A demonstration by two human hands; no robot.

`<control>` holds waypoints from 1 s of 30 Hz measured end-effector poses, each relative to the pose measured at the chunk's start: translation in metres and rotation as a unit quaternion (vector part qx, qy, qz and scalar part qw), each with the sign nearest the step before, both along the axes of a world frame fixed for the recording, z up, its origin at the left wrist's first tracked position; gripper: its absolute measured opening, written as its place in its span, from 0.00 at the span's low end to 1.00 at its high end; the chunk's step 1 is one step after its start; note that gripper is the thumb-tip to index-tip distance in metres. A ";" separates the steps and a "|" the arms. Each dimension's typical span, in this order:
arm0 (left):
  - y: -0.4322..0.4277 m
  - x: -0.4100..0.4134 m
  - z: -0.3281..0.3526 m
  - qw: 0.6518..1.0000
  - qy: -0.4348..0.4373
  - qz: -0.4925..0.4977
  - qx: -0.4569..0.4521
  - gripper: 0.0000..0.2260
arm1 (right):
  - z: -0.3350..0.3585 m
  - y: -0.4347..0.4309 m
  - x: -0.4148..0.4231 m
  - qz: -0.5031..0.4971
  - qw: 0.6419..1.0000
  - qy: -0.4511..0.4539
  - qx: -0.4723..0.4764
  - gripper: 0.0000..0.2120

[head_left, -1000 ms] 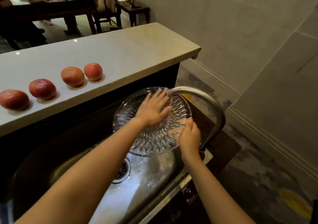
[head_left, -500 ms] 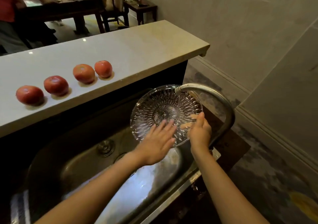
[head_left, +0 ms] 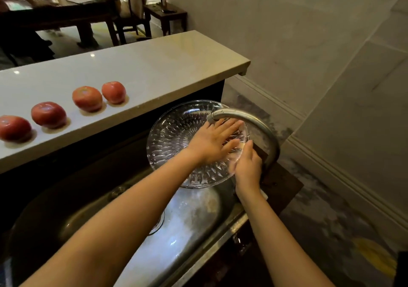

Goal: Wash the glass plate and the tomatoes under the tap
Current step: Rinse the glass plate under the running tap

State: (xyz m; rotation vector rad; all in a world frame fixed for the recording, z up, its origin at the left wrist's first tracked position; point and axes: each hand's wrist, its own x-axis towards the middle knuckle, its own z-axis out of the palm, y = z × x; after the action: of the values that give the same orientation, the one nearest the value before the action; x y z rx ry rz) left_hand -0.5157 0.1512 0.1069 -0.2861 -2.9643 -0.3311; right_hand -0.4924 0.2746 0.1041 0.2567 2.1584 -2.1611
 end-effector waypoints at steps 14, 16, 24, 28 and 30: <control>-0.079 0.008 -0.009 0.994 -0.058 0.083 -0.035 0.25 | -0.006 -0.009 0.011 -0.025 0.999 -0.003 0.028 0.22; -0.097 0.019 -0.015 0.991 -0.070 0.104 -0.036 0.25 | -0.006 -0.007 0.010 -0.033 0.999 -0.003 0.034 0.22; -0.062 0.103 -0.030 0.988 -0.127 0.086 0.021 0.32 | -0.008 -0.013 0.012 -0.039 0.998 0.002 0.047 0.19; -0.007 0.122 -0.032 0.989 -0.119 0.005 0.093 0.22 | -0.008 -0.012 0.011 -0.034 0.997 0.034 0.056 0.20; 0.008 0.112 -0.026 0.983 -0.118 0.014 0.138 0.22 | -0.007 -0.011 0.008 -0.047 0.995 0.063 0.059 0.20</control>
State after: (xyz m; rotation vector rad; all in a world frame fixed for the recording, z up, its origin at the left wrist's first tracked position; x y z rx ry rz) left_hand -0.4037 0.1596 0.0806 -0.1810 -3.0905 -0.8169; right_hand -0.4841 0.2634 0.0972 0.2416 2.3932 -2.1564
